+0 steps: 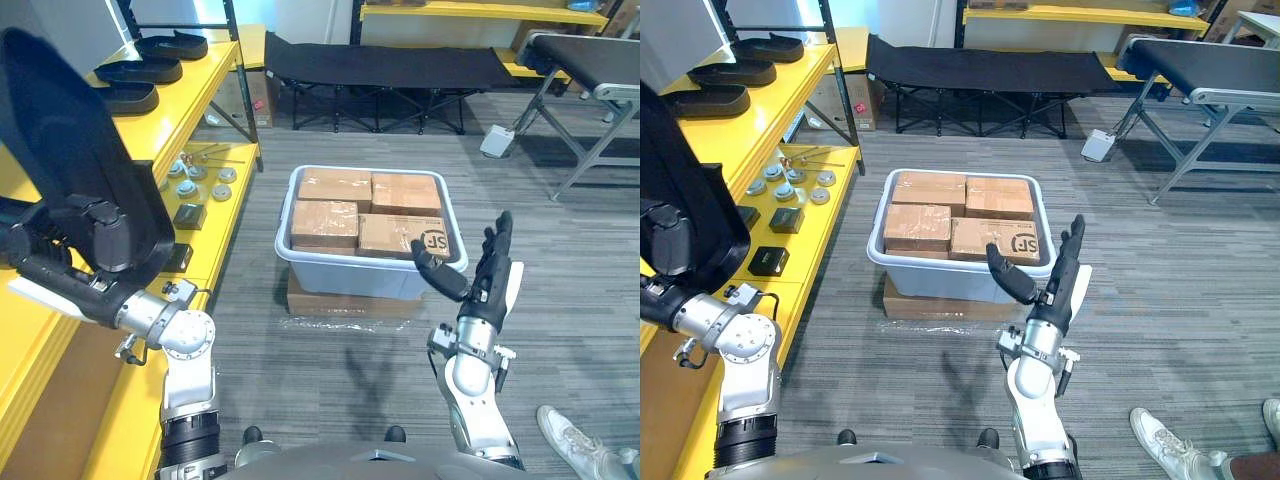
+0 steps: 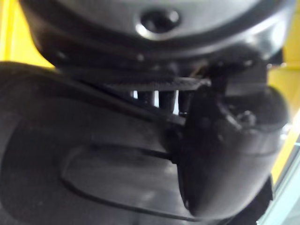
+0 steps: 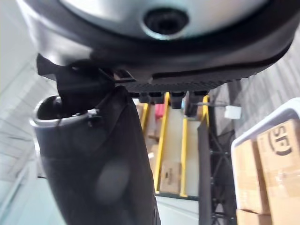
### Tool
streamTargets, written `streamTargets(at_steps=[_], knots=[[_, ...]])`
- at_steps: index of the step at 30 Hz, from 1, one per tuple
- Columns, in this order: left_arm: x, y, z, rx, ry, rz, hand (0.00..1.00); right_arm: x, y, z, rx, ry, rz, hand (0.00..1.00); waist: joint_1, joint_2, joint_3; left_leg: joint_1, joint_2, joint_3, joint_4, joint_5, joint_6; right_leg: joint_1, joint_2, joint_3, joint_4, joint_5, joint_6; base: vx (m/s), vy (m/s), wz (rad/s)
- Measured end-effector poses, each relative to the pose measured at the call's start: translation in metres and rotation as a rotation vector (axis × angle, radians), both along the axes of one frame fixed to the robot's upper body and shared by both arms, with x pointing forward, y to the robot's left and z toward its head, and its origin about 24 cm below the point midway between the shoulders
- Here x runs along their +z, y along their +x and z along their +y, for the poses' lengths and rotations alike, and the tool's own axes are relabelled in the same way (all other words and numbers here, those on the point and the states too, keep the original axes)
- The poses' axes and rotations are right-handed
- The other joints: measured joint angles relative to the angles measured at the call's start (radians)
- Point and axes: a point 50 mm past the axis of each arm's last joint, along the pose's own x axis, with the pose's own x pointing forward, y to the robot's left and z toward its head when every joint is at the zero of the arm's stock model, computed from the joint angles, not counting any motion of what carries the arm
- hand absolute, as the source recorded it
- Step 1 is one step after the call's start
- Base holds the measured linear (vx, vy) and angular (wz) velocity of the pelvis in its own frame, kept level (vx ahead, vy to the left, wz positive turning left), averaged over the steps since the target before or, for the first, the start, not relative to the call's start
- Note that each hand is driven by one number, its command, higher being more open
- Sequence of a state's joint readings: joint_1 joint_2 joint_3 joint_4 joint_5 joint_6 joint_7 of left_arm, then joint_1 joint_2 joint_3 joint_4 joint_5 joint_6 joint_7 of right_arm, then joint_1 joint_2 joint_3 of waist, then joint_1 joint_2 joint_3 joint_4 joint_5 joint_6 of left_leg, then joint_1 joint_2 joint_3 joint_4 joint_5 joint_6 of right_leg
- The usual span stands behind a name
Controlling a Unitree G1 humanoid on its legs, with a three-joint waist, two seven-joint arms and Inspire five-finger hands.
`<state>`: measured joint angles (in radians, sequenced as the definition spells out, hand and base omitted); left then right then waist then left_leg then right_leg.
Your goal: Walk over and take three plastic housings, then place them on the shelf
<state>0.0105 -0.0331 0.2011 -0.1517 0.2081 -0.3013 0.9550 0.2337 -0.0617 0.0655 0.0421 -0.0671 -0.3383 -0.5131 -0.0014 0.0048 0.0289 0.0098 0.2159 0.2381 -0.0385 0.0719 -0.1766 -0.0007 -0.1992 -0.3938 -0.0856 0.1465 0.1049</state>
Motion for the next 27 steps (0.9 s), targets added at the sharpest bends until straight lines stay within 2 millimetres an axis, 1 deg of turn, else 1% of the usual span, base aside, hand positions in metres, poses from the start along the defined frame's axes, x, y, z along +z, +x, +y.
streamTargets(at_steps=[2,3,5,6,7,9,11,13,14,15,16,17,18,19,20,21,24,26,27], knots=[[-0.001,0.003,-0.003,-0.078,-0.042,-0.022,0.0,-0.006,-0.004,-0.002,0.011,0.001,0.031,1.0,-0.008,0.005,-0.002,0.0,0.0,0.003,0.0,-0.001,0.001,-0.003,0.0,0.003,0.0,0.0,0.0,0.02,0.006,-0.08],[-0.001,0.006,-0.007,-0.156,-0.074,-0.037,0.0,-0.009,-0.007,-0.005,0.012,0.001,0.047,1.0,-0.01,0.006,-0.003,0.0,0.0,0.009,0.0,-0.002,0.001,-0.008,0.0,0.01,0.0,0.0,0.0,0.01,0.004,-0.11],[-0.004,0.006,-0.01,-0.248,-0.103,-0.049,0.0,-0.012,-0.008,-0.008,0.021,0.032,0.062,1.0,-0.017,0.006,-0.003,-0.001,0.0,0.017,0.0,-0.002,0.004,-0.014,0.0,0.018,0.0,0.001,0.002,0.02,0.006,-0.12],[-0.011,0.005,-0.014,-0.356,-0.137,-0.041,0.0,-0.016,-0.008,-0.009,0.037,0.037,0.08,1.0,-0.026,0.008,-0.004,-0.001,0.0,0.018,0.002,-0.002,0.007,-0.014,0.0,0.019,0.0,0.001,0.002,0.03,0.004,-0.06],[-0.014,0.004,-0.015,-0.405,-0.166,-0.041,0.0,-0.017,-0.008,-0.009,0.045,0.052,0.086,1.0,-0.027,0.008,-0.004,-0.001,0.0,0.019,0.003,-0.003,0.008,-0.014,0.0,0.019,0.0,0.001,0.002,0.03,0.003,-0.03],[-0.027,0.001,-0.019,-0.582,-0.28,-0.053,0.0,-0.02,-0.008,-0.008,0.095,0.158,0.095,1.0,-0.028,0.01,-0.004,-0.002,0.0,0.02,0.006,-0.005,0.007,-0.011,0.0,0.02,0.001,0.002,0.003,0.05,0.006,-0.01],[-0.035,-0.004,-0.02,-0.659,-0.337,-0.062,0.0,-0.025,-0.006,-0.005,0.153,0.234,0.1,1.0,-0.027,0.01,-0.004,-0.004,0.0,0.017,0.012,-0.006,0.007,-0.006,0.0,0.019,0.006,0.002,0.003,0.04,0.007,0.04],[-0.04,-0.008,-0.02,-0.695,-0.349,-0.058,0.0,-0.029,-0.006,-0.002,0.208,0.313,0.102,1.0,-0.015,0.012,-0.003,-0.005,0.0,0.008,0.021,-0.01,0.008,0.005,-0.002,0.008,0.006,0.002,0.004,0.02,0.008,0.13],[-0.04,-0.01,-0.02,-0.716,-0.337,-0.055,0.0,-0.03,-0.005,0.0,0.24,0.355,0.096,1.0,0.0,0.013,-0.003,-0.008,-0.002,0.0,0.023,-0.014,0.014,0.01,-0.004,-0.002,0.006,0.0,0.005,-0.01,0.012,0.25],[-0.039,-0.011,-0.02,-0.724,-0.328,-0.058,0.0,-0.031,-0.002,0.002,0.269,0.377,0.094,1.0,0.005,0.013,-0.003,-0.016,-0.004,-0.015,0.028,-0.016,0.016,0.017,-0.006,-0.017,0.005,-0.001,0.006,-0.02,0.013,0.38],[-0.037,-0.012,-0.02,-0.732,-0.319,-0.064,0.0,-0.032,0.001,0.004,0.297,0.379,0.099,1.0,0.01,0.013,-0.003,-0.027,-0.006,-0.035,0.035,-0.017,0.016,0.022,-0.01,-0.034,0.005,-0.004,0.009,-0.03,0.017,0.49],[-0.033,-0.013,-0.02,-0.744,-0.304,-0.077,0.0,-0.031,0.006,0.008,0.339,0.373,0.1,1.0,0.028,0.014,-0.003,-0.036,-0.012,-0.057,0.036,-0.017,0.016,0.027,-0.012,-0.052,0.005,-0.005,0.01,-0.03,0.017,0.43],[-0.031,-0.016,-0.019,-0.743,-0.295,-0.084,0.0,-0.03,0.009,0.011,0.368,0.365,0.099,1.0,0.035,0.014,-0.002,-0.04,-0.014,-0.067,0.036,-0.017,0.016,0.03,-0.014,-0.06,0.005,-0.006,0.011,-0.03,0.025,0.48],[-0.025,-0.023,-0.016,-0.744,-0.271,-0.099,0.0,-0.028,0.013,0.018,0.426,0.351,0.1,1.0,0.055,0.016,-0.002,-0.041,-0.019,-0.093,0.036,-0.016,0.015,0.047,-0.017,-0.084,0.005,-0.012,0.015,-0.02,0.017,0.43],[-0.023,-0.025,-0.015,-0.743,-0.26,-0.105,0.0,-0.027,0.014,0.019,0.438,0.347,0.098,1.0,0.061,0.016,-0.001,-0.041,-0.022,-0.108,0.036,-0.016,0.014,0.053,-0.018,-0.1,0.005,-0.016,0.017,-0.02,0.013,0.63],[-0.018,-0.03,-0.011,-0.738,-0.235,-0.118,0.0,-0.026,0.016,0.023,0.471,0.345,0.093,1.0,0.076,0.016,-0.001,-0.041,-0.027,-0.135,0.035,-0.016,0.013,0.073,-0.02,-0.126,0.0,-0.026,0.019,-0.01,0.005,0.55],[-0.01,-0.042,0.001,-0.7,-0.189,-0.15,0.0,-0.019,0.025,0.031,0.515,0.339,0.067,1.0,0.104,0.017,-0.002,-0.058,-0.038,-0.185,0.034,-0.011,0.013,0.095,-0.025,-0.176,0.0,-0.042,0.026,0.0,0.005,0.54],[-0.009,-0.048,0.009,-0.667,-0.182,-0.17,0.0,-0.013,0.032,0.033,0.53,0.331,0.043,1.0,0.133,0.017,-0.001,-0.073,-0.044,-0.213,0.031,-0.003,0.012,0.099,-0.025,-0.204,0.006,-0.041,0.029,0.03,-0.002,0.41],[-0.011,-0.054,0.014,-0.639,-0.183,-0.156,0.0,-0.011,0.035,0.036,0.541,0.328,0.037,1.0,0.139,0.015,0.0,-0.072,-0.047,-0.226,0.03,0.006,0.013,0.112,-0.025,-0.213,0.006,-0.04,0.032,0.04,-0.006,0.36]])
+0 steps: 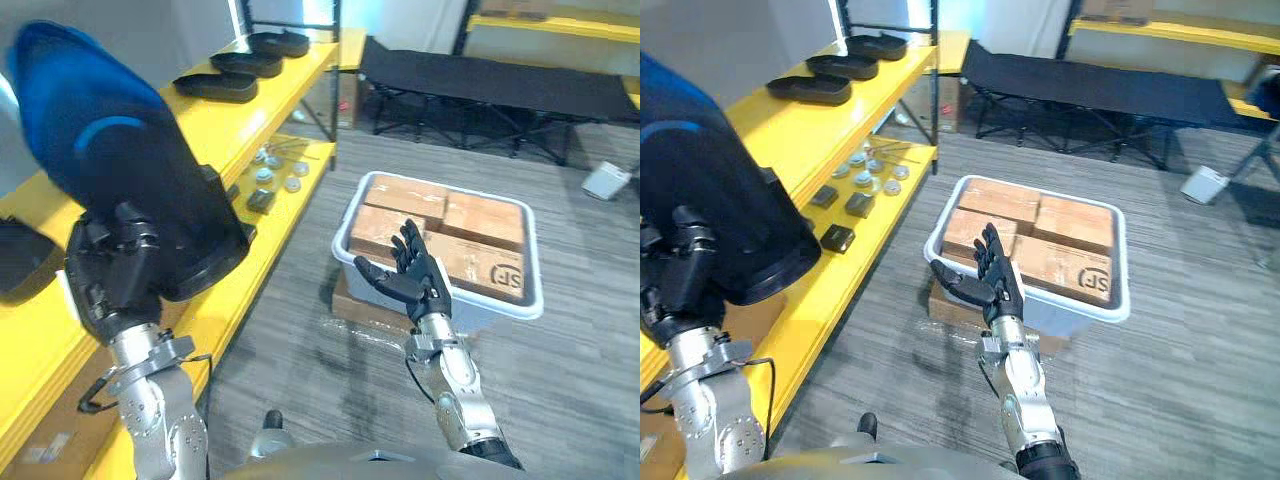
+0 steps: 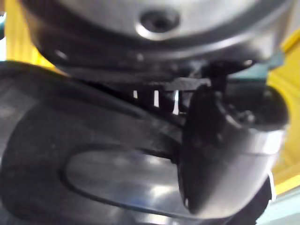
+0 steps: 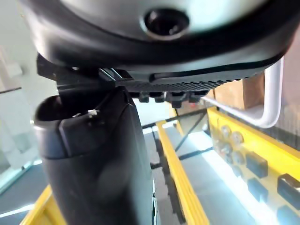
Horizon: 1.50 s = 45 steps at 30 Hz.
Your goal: Walk over and take three plastic housings, then place them on the shelf
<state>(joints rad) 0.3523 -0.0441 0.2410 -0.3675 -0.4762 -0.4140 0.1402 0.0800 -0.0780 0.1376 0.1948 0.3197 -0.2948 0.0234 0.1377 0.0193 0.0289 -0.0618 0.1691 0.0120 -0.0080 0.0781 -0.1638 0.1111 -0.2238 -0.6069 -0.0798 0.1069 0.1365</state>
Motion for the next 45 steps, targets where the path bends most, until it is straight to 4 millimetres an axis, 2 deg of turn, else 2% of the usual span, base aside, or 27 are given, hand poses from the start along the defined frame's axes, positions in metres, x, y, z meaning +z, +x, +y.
streamTargets(at_steps=[3,5,11,14,16,17,20,21,22,23,25,27,28,31,33,34,35,36,37,38,39,40,41,42,43,44,45], knots=[[-0.008,-0.013,0.008,0.038,-0.02,0.047,0.0,0.008,0.008,0.01,0.048,0.002,-0.036,1.0,0.013,-0.01,0.006,0.003,-0.002,-0.004,0.005,-0.001,-0.001,0.009,-0.001,-0.005,0.0,-0.002,0.0,0.04,-0.001,0.1],[-0.01,-0.014,0.005,0.041,-0.038,0.051,0.0,0.011,0.011,0.014,0.078,0.002,-0.052,1.0,0.023,-0.018,0.013,0.004,-0.003,-0.008,0.006,-0.001,-0.001,0.015,-0.001,-0.011,0.0,-0.006,0.0,0.01,-0.007,0.08],[-0.012,-0.012,-0.001,-0.002,-0.04,0.059,0.0,0.008,0.009,0.019,0.123,-0.002,-0.029,1.0,0.012,-0.018,0.034,-0.03,-0.02,-0.069,0.002,0.012,0.022,0.068,-0.005,-0.108,0.005,-0.042,0.023,-0.01,-0.02,0.48],[-0.012,-0.013,-0.002,-0.026,-0.023,0.058,0.0,0.008,0.009,0.013,0.108,-0.053,-0.033,1.0,0.024,-0.005,0.064,-0.039,-0.038,-0.093,-0.002,0.027,0.029,0.056,-0.046,-0.145,0.106,-0.092,0.028,0.02,0.038,0.52],[-0.012,-0.014,-0.002,-0.039,-0.015,0.059,0.0,0.008,0.008,0.01,0.097,-0.055,-0.031,1.0,0.02,-0.007,0.066,-0.056,-0.062,-0.125,0.0,0.034,0.029,0.038,-0.086,-0.149,0.197,-0.134,0.02,0.05,0.068,0.75],[-0.012,-0.011,-0.007,-0.085,-0.005,0.049,0.0,0.005,0.002,0.003,0.064,-0.056,-0.019,1.0,0.006,-0.011,0.07,-0.065,-0.09,-0.177,0.004,0.044,0.041,0.035,-0.117,-0.072,0.28,-0.152,0.002,0.07,0.084,1.11],[-0.01,-0.006,-0.019,-0.194,0.03,0.026,0.0,-0.001,-0.008,-0.011,-0.005,-0.077,0.013,1.0,-0.009,-0.02,0.077,-0.068,-0.125,-0.23,0.006,0.06,0.062,-0.011,-0.163,0.06,0.459,-0.156,-0.004,0.08,0.057,1.13],[-0.008,-0.004,-0.02,-0.221,0.05,0.024,0.0,-0.001,-0.009,-0.01,-0.008,-0.066,0.012,1.0,-0.017,-0.027,0.082,-0.071,-0.14,-0.263,-0.006,0.072,0.069,-0.032,-0.155,0.117,0.512,-0.236,-0.015,0.05,-0.061,0.66],[-0.007,-0.003,-0.019,-0.222,0.055,0.02,0.0,0.0,-0.009,-0.007,0.003,-0.06,0.004,1.0,-0.02,-0.044,0.084,-0.071,-0.154,-0.266,-0.014,0.08,0.07,-0.035,-0.149,0.126,0.513,-0.263,-0.02,0.06,-0.121,0.57],[-0.007,-0.003,-0.018,-0.22,0.061,0.021,0.0,0.004,-0.007,-0.003,0.035,-0.067,-0.021,1.0,-0.016,-0.069,0.085,-0.074,-0.183,-0.263,-0.02,0.09,0.069,-0.023,-0.171,0.102,0.498,-0.308,-0.027,0.02,-0.113,0.22],[-0.006,-0.002,-0.021,-0.222,0.049,0.019,0.0,0.014,0.003,0.0,0.072,-0.082,-0.081,1.0,-0.01,-0.051,0.101,-0.095,-0.189,-0.26,-0.02,0.106,0.067,-0.024,-0.166,0.1,0.454,-0.327,0.002,-0.05,-0.087,0.01],[-0.006,0.0,-0.026,-0.225,0.026,0.014,0.0,0.028,0.016,0.004,0.121,-0.11,-0.142,1.0,-0.004,-0.01,0.133,-0.123,-0.188,-0.247,-0.022,0.127,0.064,-0.022,-0.157,0.099,0.4,-0.346,0.068,-0.13,-0.065,-0.08],[-0.007,0.001,-0.031,-0.229,0.002,0.01,0.0,0.031,0.019,0.006,0.135,-0.121,-0.156,1.0,-0.009,0.019,0.148,-0.123,-0.175,-0.235,-0.029,0.134,0.076,-0.019,-0.148,0.092,0.403,-0.344,0.072,-0.19,-0.045,0.11],[-0.001,0.001,-0.035,-0.244,0.006,-0.017,0.0,0.031,0.018,0.008,0.132,-0.12,-0.156,1.0,-0.008,0.02,0.161,-0.123,-0.149,-0.143,-0.028,0.135,0.078,0.003,-0.147,0.048,0.403,-0.355,0.069,-0.18,-0.014,0.37],[0.008,-0.001,-0.032,-0.23,0.027,-0.058,0.0,0.035,0.019,0.011,0.106,-0.102,-0.181,1.0,0.005,0.001,0.173,-0.141,-0.15,-0.1,0.018,0.134,0.077,0.032,-0.157,0.026,0.391,-0.355,0.069,-0.04,0.036,0.29],[0.013,-0.003,-0.029,-0.214,0.041,-0.081,0.0,0.037,0.021,0.013,0.097,-0.09,-0.196,1.0,0.016,-0.018,0.184,-0.149,-0.162,-0.097,0.044,0.117,0.08,0.039,-0.163,0.025,0.387,-0.355,0.067,0.01,0.086,0.24],[0.019,-0.006,-0.024,-0.191,0.063,-0.106,0.0,0.04,0.021,0.015,0.081,-0.074,-0.211,1.0,0.025,-0.044,0.193,-0.175,-0.178,-0.088,0.097,0.086,0.09,0.059,-0.174,0.014,0.355,-0.348,0.056,0.04,0.089,0.24],[0.021,-0.007,-0.022,-0.181,0.073,-0.113,0.0,0.041,0.02,0.016,0.074,-0.066,-0.214,1.0,0.027,-0.058,0.198,-0.185,-0.185,-0.067,0.131,0.064,0.102,0.082,-0.176,-0.001,0.329,-0.338,0.04,0.06,0.102,0.32],[0.022,-0.009,-0.019,-0.17,0.082,-0.116,0.0,0.041,0.02,0.015,0.058,-0.062,-0.215,1.0,0.024,-0.066,0.204,-0.199,-0.192,-0.05,0.19,0.017,0.122,0.115,-0.167,-0.014,0.326,-0.31,-0.007,0.11,0.098,0.39],[0.021,-0.009,-0.018,-0.16,0.078,-0.115,0.0,0.042,0.018,0.012,0.044,-0.067,-0.224,1.0,0.024,-0.051,0.203,-0.209,-0.198,-0.06,0.25,-0.024,0.128,0.09,-0.192,0.005,0.432,-0.264,-0.081,0.13,0.175,0.39],[0.022,-0.01,-0.016,-0.152,0.09,-0.112,0.0,0.043,0.017,0.011,0.032,-0.063,-0.235,1.0,0.024,-0.044,0.197,-0.199,-0.202,-0.063,0.261,-0.048,0.149,0.02,-0.227,0.066,0.572,-0.186,-0.138,0.17,0.249,0.31],[0.023,-0.011,-0.014,-0.145,0.102,-0.114,0.0,0.045,0.016,0.012,0.028,-0.058,-0.25,1.0,0.024,-0.045,0.196,-0.187,-0.206,-0.063,0.258,-0.057,0.157,-0.007,-0.237,0.103,0.622,-0.138,-0.144,0.21,0.284,0.17],[0.026,-0.012,-0.009,-0.126,0.125,-0.117,0.0,0.051,0.016,0.013,0.026,-0.046,-0.287,1.0,0.021,-0.05,0.195,-0.16,-0.217,-0.067,0.239,-0.067,0.17,-0.046,-0.249,0.178,0.698,-0.055,-0.125,0.27,0.196,0.2],[0.028,-0.011,-0.005,-0.107,0.135,-0.123,0.0,0.059,0.016,0.015,0.029,-0.034,-0.335,1.0,0.019,-0.046,0.197,-0.129,-0.225,-0.098,0.216,-0.071,0.19,-0.097,-0.239,0.225,0.817,-0.112,-0.099,0.26,0.122,0.24],[0.03,-0.01,-0.004,-0.094,0.135,-0.13,0.0,0.063,0.017,0.015,0.037,-0.037,-0.361,1.0,0.017,-0.045,0.198,-0.108,-0.23,-0.109,0.202,-0.069,0.2,-0.114,-0.222,0.235,0.866,-0.169,-0.1,0.24,0.088,0.3],[0.032,-0.009,-0.001,-0.072,0.131,-0.144,0.0,0.072,0.022,0.016,0.054,-0.047,-0.406,1.0,0.011,-0.03,0.2,-0.061,-0.231,-0.132,0.175,-0.064,0.212,-0.137,-0.17,0.233,0.9,-0.268,-0.105,0.22,0.109,0.39],[0.036,-0.006,0.0,-0.066,0.133,-0.166,0.0,0.085,0.029,0.016,0.061,-0.053,-0.457,1.0,-0.002,-0.014,0.202,-0.022,-0.227,-0.164,0.149,-0.064,0.214,-0.156,-0.093,0.227,0.852,-0.34,-0.12,0.21,0.101,0.6]])
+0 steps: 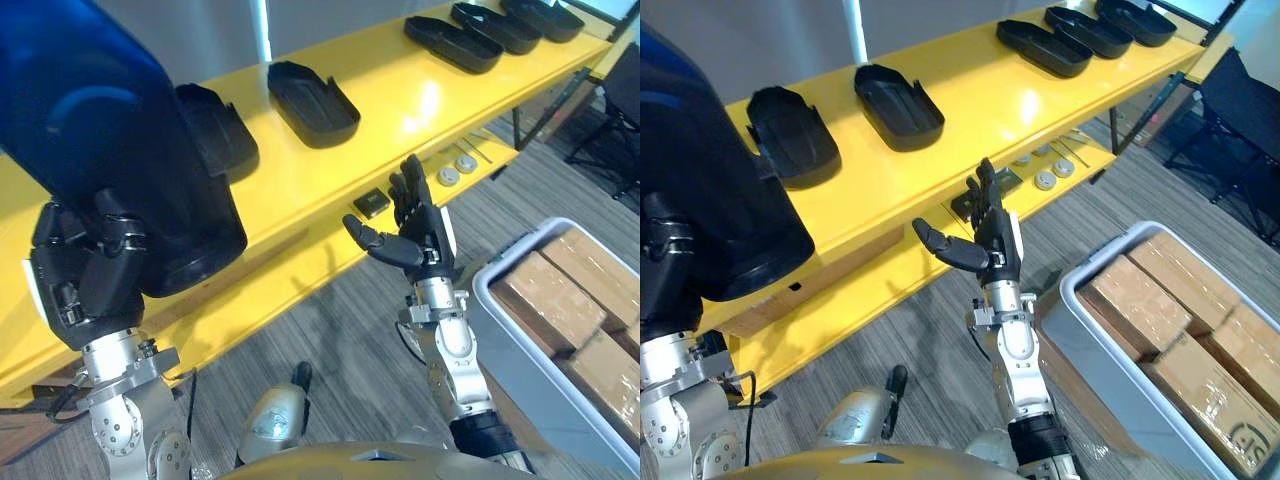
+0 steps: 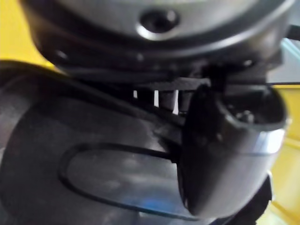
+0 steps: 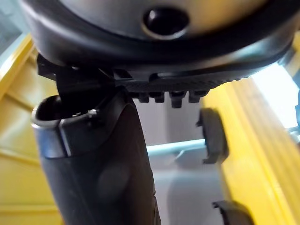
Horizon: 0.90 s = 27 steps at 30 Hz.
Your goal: Walk over and take three plastic housings, then place them on the shelf
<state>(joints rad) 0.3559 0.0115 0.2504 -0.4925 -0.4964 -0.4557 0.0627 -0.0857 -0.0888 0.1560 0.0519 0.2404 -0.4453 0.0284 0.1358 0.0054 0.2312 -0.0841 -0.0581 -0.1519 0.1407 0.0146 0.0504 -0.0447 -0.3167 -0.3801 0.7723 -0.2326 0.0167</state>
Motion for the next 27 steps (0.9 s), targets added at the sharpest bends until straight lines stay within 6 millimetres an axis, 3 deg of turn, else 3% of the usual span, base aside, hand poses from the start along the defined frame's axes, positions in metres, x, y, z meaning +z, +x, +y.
streamTargets(at_steps=[2,4,6,8,9,10,12,14,18,24,25,26,27], knots=[[0.006,0.008,-0.002,-0.017,0.003,-0.042,0.0,0.02,0.002,-0.004,-0.019,0.008,-0.085,1.0,-0.014,0.015,-0.002,0.021,-0.004,-0.048,-0.018,-0.001,-0.002,-0.037,0.092,0.036,-0.125,-0.03,-0.002,0.15,0.021,0.84],[0.01,0.025,-0.007,-0.058,-0.005,-0.077,0.0,0.048,0.001,-0.014,-0.056,0.007,-0.203,1.0,-0.05,0.023,-0.006,0.041,-0.028,-0.142,-0.025,-0.006,-0.011,-0.112,0.16,0.184,-0.248,-0.012,0.026,0.22,-0.072,1.34],[0.005,0.036,-0.006,-0.071,-0.01,-0.053,0.0,0.058,-0.001,-0.021,-0.081,-0.006,-0.253,1.0,-0.073,0.016,-0.01,0.074,-0.053,-0.212,-0.03,-0.009,-0.031,-0.126,0.159,0.256,-0.29,0.009,0.056,0.21,-0.186,1.36],[0.0,0.036,-0.005,-0.06,-0.022,-0.024,0.0,0.065,-0.003,-0.03,-0.092,-0.002,-0.291,1.0,-0.085,-0.018,-0.041,0.076,-0.077,-0.248,-0.037,-0.032,-0.048,-0.101,0.122,0.228,-0.389,0.023,0.058,0.2,-0.288,1.35],[-0.001,0.036,-0.004,-0.056,-0.025,-0.018,0.0,0.07,-0.006,-0.037,-0.106,0.004,-0.323,1.0,-0.088,-0.048,-0.058,0.055,-0.045,-0.108,-0.027,-0.058,-0.052,-0.054,0.09,0.177,-0.484,0.147,0.068,0.16,-0.288,1.32],[-0.005,0.037,-0.007,-0.063,-0.043,-0.007,0.0,0.073,-0.007,-0.041,-0.116,0.01,-0.338,1.0,-0.093,-0.03,-0.054,0.048,-0.008,-0.035,-0.003,-0.064,-0.061,-0.021,0.096,0.13,-0.496,0.151,0.072,0.18,-0.32,1.53],[-0.014,0.039,-0.016,-0.104,-0.075,0.028,0.0,0.076,-0.008,-0.059,-0.188,0.0,-0.351,1.0,-0.093,0.026,-0.067,0.006,0.128,0.221,0.047,-0.075,-0.1,0.06,0.131,0.005,-0.55,0.148,0.058,0.19,-0.241,1.33],[-0.014,0.041,-0.024,-0.147,-0.074,0.022,0.0,0.076,-0.009,-0.065,-0.219,-0.003,-0.345,1.0,-0.093,0.041,-0.072,0.028,0.158,0.315,-0.014,-0.022,-0.108,0.089,0.136,-0.047,-0.562,0.145,0.053,0.18,-0.131,0.95],[-0.01,0.04,-0.036,-0.204,-0.075,0.012,0.0,0.062,-0.012,-0.056,-0.177,0.014,-0.279,1.0,-0.079,0.037,-0.074,0.099,0.138,0.303,-0.113,0.015,-0.105,0.136,0.131,-0.054,-0.58,0.145,0.053,0.15,-0.017,0.29],[-0.013,0.028,-0.037,-0.174,-0.058,0.065,0.0,0.051,-0.019,-0.044,-0.111,0.033,-0.224,1.0,-0.084,0.029,-0.074,0.076,0.122,0.28,-0.109,0.016,-0.103,0.14,0.118,-0.055,-0.602,0.145,0.054,0.04,0.033,0.16],[-0.013,0.029,-0.038,-0.179,-0.059,0.063,0.0,0.05,-0.02,-0.046,-0.115,0.04,-0.224,1.0,-0.092,0.017,-0.066,0.036,0.109,0.256,-0.067,0.013,-0.111,0.143,0.097,-0.057,-0.604,0.143,0.054,-0.06,0.08,0.61],[-0.01,0.031,-0.04,-0.191,-0.057,0.052,0.0,0.051,-0.02,-0.046,-0.112,0.064,-0.226,1.0,-0.106,0.003,-0.043,-0.016,0.108,0.258,0.023,-0.033,-0.107,0.153,0.075,-0.065,-0.601,0.138,0.06,-0.13,0.105,0.77],[-0.009,0.033,-0.043,-0.204,-0.046,0.049,0.0,0.05,-0.019,-0.049,-0.123,0.086,-0.223,1.0,-0.113,0.004,-0.022,-0.069,0.168,0.28,0.124,-0.055,-0.124,0.16,0.06,-0.083,-0.582,0.135,0.064,-0.15,0.16,0.56]])
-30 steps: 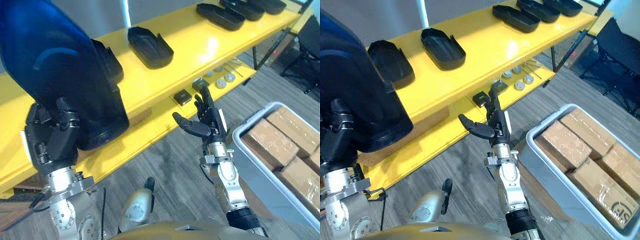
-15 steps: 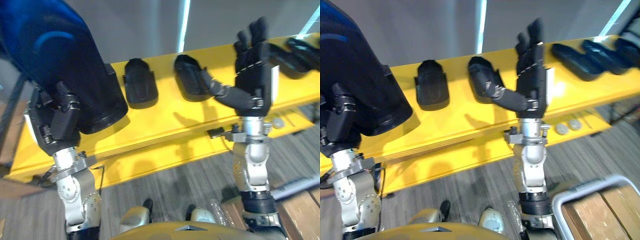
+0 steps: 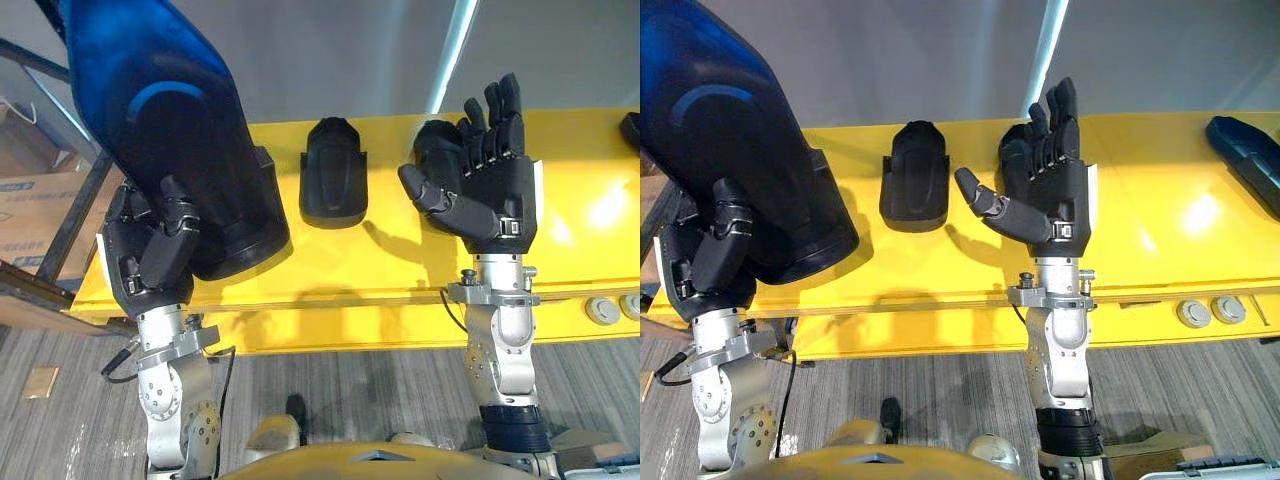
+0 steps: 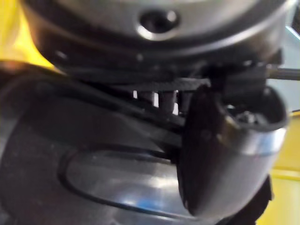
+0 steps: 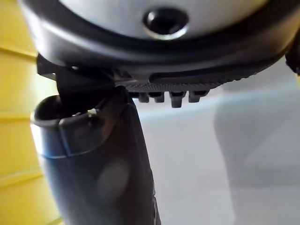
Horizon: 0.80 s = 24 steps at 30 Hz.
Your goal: Walk over and take three plastic housings, then place them on the shelf
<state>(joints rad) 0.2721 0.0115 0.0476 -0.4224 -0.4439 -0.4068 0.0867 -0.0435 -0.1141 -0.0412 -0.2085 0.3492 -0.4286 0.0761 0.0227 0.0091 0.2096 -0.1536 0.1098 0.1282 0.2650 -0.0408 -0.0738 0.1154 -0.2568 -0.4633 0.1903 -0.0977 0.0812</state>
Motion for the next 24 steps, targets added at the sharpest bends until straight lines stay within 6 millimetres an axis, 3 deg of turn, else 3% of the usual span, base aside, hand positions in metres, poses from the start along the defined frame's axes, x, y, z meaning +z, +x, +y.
streamTargets(at_steps=[1,2,4,5,6,7,8,9,10,11,12,13,14,16,18,21,24], knots=[[-0.002,-0.001,-0.001,0.006,0.03,0.015,0.0,-0.002,0.001,-0.001,0.008,0.027,0.009,1.0,-0.001,-0.002,0.007,-0.031,0.065,0.003,0.053,0.007,-0.028,-0.001,-0.029,0.001,0.032,-0.012,0.019,-0.13,0.155,0.25],[-0.003,-0.001,-0.001,0.005,0.038,0.02,0.0,-0.003,0.001,-0.001,0.01,0.032,0.011,1.0,-0.001,-0.001,0.008,-0.032,0.09,-0.005,0.062,0.015,-0.039,-0.001,-0.047,0.002,0.049,-0.021,0.034,-0.07,0.257,-0.07],[-0.003,-0.001,-0.002,0.006,0.063,0.025,0.0,-0.002,0.0,0.0,0.025,0.049,-0.008,1.0,0.003,0.009,0.003,-0.015,0.137,-0.061,0.06,0.032,-0.067,-0.006,-0.1,0.027,0.097,-0.058,0.097,-0.03,0.339,-0.27],[-0.004,-0.002,-0.003,0.001,0.077,0.029,0.0,-0.001,-0.001,0.0,0.024,0.044,-0.026,1.0,0.003,0.048,-0.003,0.022,0.158,-0.079,0.065,0.037,-0.076,-0.01,-0.121,0.052,0.111,-0.061,0.129,-0.03,0.668,-0.43],[-0.003,-0.002,-0.003,-0.017,0.108,0.024,0.0,-0.003,-0.004,-0.002,0.012,0.049,-0.041,1.0,0.002,0.068,-0.014,0.054,0.137,-0.065,0.058,-0.064,-0.16,-0.007,-0.154,0.077,0.106,-0.051,0.161,-0.03,0.589,-0.44],[-0.001,0.0,-0.002,-0.027,0.139,0.014,0.0,-0.007,-0.005,0.0,0.004,0.072,-0.038,1.0,0.007,0.037,-0.006,0.058,0.1,-0.037,0.086,-0.08,-0.134,-0.001,-0.197,0.1,0.099,-0.045,0.158,-0.04,0.701,-0.39],[0.0,-0.001,-0.001,-0.047,0.183,0.014,0.0,-0.016,-0.007,0.003,0.0,0.099,-0.001,1.0,0.009,0.015,-0.012,0.05,0.056,-0.005,0.112,-0.121,-0.101,0.004,-0.235,0.109,0.052,0.009,0.075,-0.05,0.512,-0.47],[0.0,0.0,-0.001,-0.062,0.2,0.019,0.0,-0.023,-0.007,0.008,0.015,0.106,0.032,1.0,0.025,0.009,-0.014,0.034,0.052,0.021,0.128,-0.136,-0.069,-0.014,-0.238,0.085,0.016,0.122,0.026,-0.07,0.616,-0.53],[0.0,0.0,-0.001,-0.072,0.204,0.025,0.0,-0.026,-0.006,0.011,0.026,0.107,0.047,1.0,0.035,0.007,-0.014,0.031,0.054,0.039,0.124,-0.13,-0.048,-0.033,-0.236,0.063,0.006,0.178,0.015,-0.06,0.467,-0.47],[-0.001,0.002,0.001,-0.084,0.214,0.034,0.0,-0.029,-0.005,0.016,0.049,0.11,0.067,1.0,0.036,-0.003,-0.015,0.035,0.051,0.057,0.093,-0.114,-0.028,-0.054,-0.22,0.039,0.015,0.202,0.021,0.0,0.336,-0.18],[-0.004,0.004,0.003,-0.097,0.222,0.056,0.0,-0.03,-0.005,0.019,0.067,0.097,0.073,1.0,0.026,-0.006,-0.017,0.049,0.037,0.056,0.043,-0.084,-0.019,-0.064,-0.178,0.051,0.032,0.158,0.065,0.03,0.253,-0.02],[-0.005,0.006,0.003,-0.106,0.204,0.064,0.0,-0.029,-0.005,0.019,0.07,0.088,0.07,1.0,0.023,-0.011,-0.02,0.062,0.031,0.056,0.018,-0.073,-0.014,-0.061,-0.148,0.067,0.033,0.127,0.086,0.06,0.123,0.1],[-0.007,0.012,0.001,-0.127,0.17,0.067,0.0,-0.026,-0.006,0.019,0.071,0.076,0.058,1.0,0.021,-0.012,-0.021,0.079,0.022,0.055,-0.025,-0.052,-0.005,-0.061,-0.087,0.091,0.022,0.07,0.096,0.04,0.091,0.1],[-0.005,0.022,-0.003,-0.149,0.133,0.055,0.0,-0.021,-0.007,0.017,0.06,0.053,0.035,1.0,0.007,-0.019,-0.025,0.082,0.003,0.047,-0.061,-0.023,0.002,-0.052,-0.024,0.097,-0.051,0.045,0.073,0.01,0.056,0.26],[-0.004,0.032,-0.015,-0.187,0.107,0.062,0.0,-0.016,-0.008,0.012,0.037,0.041,0.016,1.0,-0.019,-0.005,-0.029,0.06,-0.013,0.026,-0.062,-0.013,0.004,-0.032,-0.019,0.08,-0.094,0.063,0.09,0.02,0.026,0.36],[-0.005,0.036,-0.034,-0.245,0.135,0.092,0.0,-0.016,-0.007,0.004,0.002,0.043,0.027,1.0,-0.034,0.007,-0.034,0.066,-0.012,0.017,-0.095,0.008,-0.005,-0.025,-0.006,0.079,-0.108,0.076,0.082,0.01,0.013,0.12],[-0.006,0.038,-0.041,-0.251,0.18,0.121,0.0,-0.012,-0.008,0.004,0.011,0.027,0.016,1.0,-0.048,0.011,-0.036,0.097,-0.008,0.03,-0.158,0.041,-0.013,-0.023,0.008,0.09,-0.122,0.081,0.074,-0.03,-0.041,-0.1]])
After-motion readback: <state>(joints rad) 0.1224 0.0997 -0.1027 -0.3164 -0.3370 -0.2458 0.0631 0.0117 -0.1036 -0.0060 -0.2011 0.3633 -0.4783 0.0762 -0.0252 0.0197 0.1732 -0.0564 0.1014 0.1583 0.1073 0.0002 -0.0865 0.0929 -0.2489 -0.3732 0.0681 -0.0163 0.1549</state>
